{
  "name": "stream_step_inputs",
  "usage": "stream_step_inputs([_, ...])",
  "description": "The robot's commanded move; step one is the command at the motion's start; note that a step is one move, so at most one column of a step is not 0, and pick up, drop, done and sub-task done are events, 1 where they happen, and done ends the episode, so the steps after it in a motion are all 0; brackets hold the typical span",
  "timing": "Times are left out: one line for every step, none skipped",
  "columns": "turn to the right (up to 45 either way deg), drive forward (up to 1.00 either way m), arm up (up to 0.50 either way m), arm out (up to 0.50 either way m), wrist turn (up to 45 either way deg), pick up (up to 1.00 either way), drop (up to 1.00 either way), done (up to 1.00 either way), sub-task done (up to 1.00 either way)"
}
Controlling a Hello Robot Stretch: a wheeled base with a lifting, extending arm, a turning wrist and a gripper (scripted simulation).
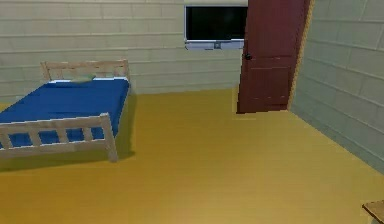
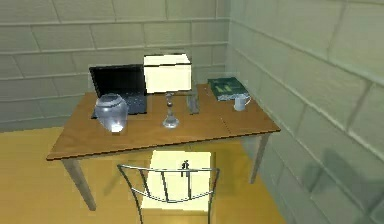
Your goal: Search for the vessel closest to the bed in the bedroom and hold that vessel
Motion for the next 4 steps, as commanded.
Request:
stream_step_inputs([-21.0, 0.0, 0.0, 0.0, 0.0, 0.0, 0.0, 0.0, 0.0])
stream_step_inputs([45.0, 0.0, 0.0, 0.0, 0.0, 0.0, 0.0, 0.0, 0.0])
stream_step_inputs([6.0, 0.0, 0.0, 0.0, 0.0, 0.0, 0.0, 0.0, 0.0])
stream_step_inputs([3.0, 0.0, 0.0, 0.0, 0.0, 0.0, 0.0, 0.0, 0.0])
